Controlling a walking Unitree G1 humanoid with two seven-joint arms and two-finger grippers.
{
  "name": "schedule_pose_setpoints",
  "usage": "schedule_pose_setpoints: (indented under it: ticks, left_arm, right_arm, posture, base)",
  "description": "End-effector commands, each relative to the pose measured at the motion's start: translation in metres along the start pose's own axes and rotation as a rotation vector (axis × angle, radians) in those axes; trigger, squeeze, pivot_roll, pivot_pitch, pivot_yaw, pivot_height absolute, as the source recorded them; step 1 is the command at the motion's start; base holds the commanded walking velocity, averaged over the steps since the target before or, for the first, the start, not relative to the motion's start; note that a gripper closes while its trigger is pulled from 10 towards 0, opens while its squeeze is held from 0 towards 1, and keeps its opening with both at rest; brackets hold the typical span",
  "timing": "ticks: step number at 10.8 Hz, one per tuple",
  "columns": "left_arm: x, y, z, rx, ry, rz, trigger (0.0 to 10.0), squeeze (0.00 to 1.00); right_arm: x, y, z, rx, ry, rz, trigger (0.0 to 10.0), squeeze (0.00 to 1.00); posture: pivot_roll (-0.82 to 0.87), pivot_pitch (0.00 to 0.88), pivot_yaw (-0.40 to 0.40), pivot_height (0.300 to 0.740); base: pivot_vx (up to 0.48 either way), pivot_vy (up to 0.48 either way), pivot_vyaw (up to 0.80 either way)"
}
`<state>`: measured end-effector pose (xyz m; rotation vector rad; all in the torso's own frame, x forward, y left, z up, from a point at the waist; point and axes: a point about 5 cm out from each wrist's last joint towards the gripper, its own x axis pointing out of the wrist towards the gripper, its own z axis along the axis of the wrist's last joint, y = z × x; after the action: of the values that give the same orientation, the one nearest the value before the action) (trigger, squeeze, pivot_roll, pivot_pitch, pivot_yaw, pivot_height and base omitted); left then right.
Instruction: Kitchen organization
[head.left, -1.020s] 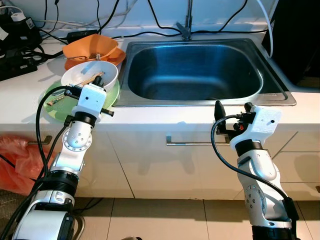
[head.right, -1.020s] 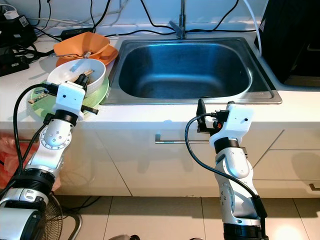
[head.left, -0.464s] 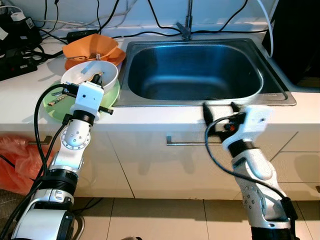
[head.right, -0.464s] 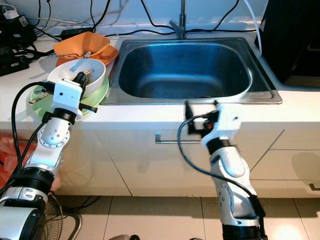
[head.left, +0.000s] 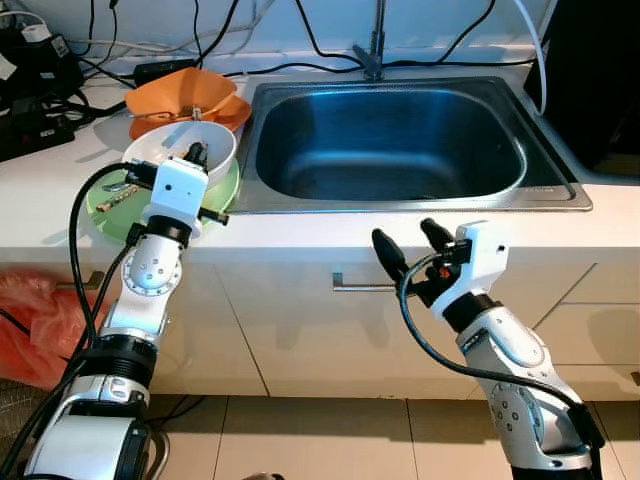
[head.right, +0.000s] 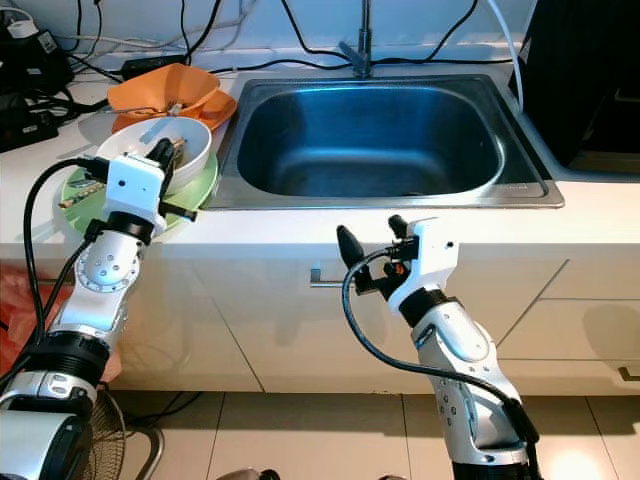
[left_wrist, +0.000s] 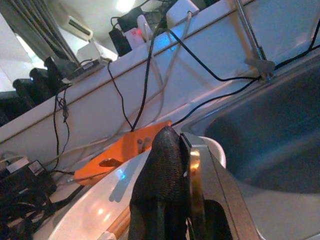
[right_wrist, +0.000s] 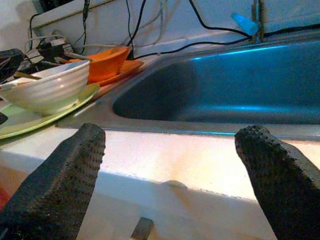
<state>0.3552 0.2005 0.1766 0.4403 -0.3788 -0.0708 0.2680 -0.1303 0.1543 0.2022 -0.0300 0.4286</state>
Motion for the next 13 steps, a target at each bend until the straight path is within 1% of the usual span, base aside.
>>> schedule_pose_setpoints:
  ticks: [1, 2, 3, 4, 7, 9, 10, 11, 12, 13]
  left_arm:
    - [0.006, 0.004, 0.01, -0.01, -0.041, 0.009, 0.0, 0.0]
    - [0.007, 0.003, 0.019, -0.033, -0.076, -0.007, 0.0, 0.0]
    - [0.007, 0.003, 0.021, -0.052, -0.081, -0.01, 0.0, 0.0]
    - [0.009, 0.003, 0.025, -0.095, -0.095, -0.019, 0.0, 0.0]
    - [0.012, 0.002, 0.034, -0.124, -0.113, -0.027, 0.0, 0.0]
    - [0.01, -0.001, 0.039, -0.144, -0.131, -0.014, 0.0, 0.0]
    - [0.01, -0.003, 0.051, -0.175, -0.173, 0.017, 0.0, 0.0]
    - [0.009, -0.007, 0.058, -0.19, -0.202, 0.013, 0.0, 0.0]
    - [0.007, -0.017, 0.066, -0.208, -0.229, -0.006, 0.0, 0.0]
    - [0.006, -0.023, 0.069, -0.218, -0.231, -0.02, 0.0, 0.0]
  right_arm:
    - [-0.001, 0.004, 0.001, 0.009, 0.003, 0.023, 10.0, 0.24]
    - [-0.002, 0.001, 0.004, -0.003, 0.006, 0.04, 10.0, 0.22]
    - [-0.003, 0.001, 0.006, -0.002, 0.01, 0.047, 10.0, 0.22]
    - [-0.003, 0.001, 0.007, 0.001, 0.017, 0.057, 10.0, 0.23]
    - [-0.003, 0.002, 0.009, 0.002, 0.025, 0.078, 10.0, 0.23]
    - [-0.003, 0.0, 0.009, 0.002, 0.015, 0.048, 10.0, 0.22]
    - [-0.002, -0.003, 0.009, 0.003, 0.001, 0.011, 10.0, 0.22]
    - [-0.001, -0.003, 0.009, -0.001, -0.004, -0.002, 10.0, 0.22]
    - [0.001, -0.003, 0.009, -0.007, -0.011, -0.015, 10.0, 0.22]
    - [0.002, -0.003, 0.009, -0.008, -0.013, -0.02, 10.0, 0.22]
  posture:
    - [-0.01, 0.057, 0.08, 0.74]
    - [-0.01, 0.059, 0.077, 0.74]
    - [0.0, 0.059, 0.078, 0.74]
    - [0.0, 0.059, 0.078, 0.74]
    - [0.0, 0.058, 0.077, 0.74]
    - [0.0, 0.058, 0.077, 0.74]
    - [0.0, 0.057, 0.075, 0.74]
    - [0.0, 0.056, 0.074, 0.74]
    - [0.0, 0.055, 0.074, 0.74]
    - [0.0, 0.055, 0.076, 0.74]
  base:
    - [0.0, 0.0, 0.0]
    - [0.0, 0.0, 0.0]
    - [0.0, 0.0, 0.0]
    - [0.0, 0.0, 0.0]
    - [0.0, 0.0, 0.0]
    - [0.0, 0.0, 0.0]
    - [0.0, 0.0, 0.0]
    - [0.0, 0.0, 0.0]
    - [0.0, 0.0, 0.0]
    - [0.0, 0.0, 0.0]
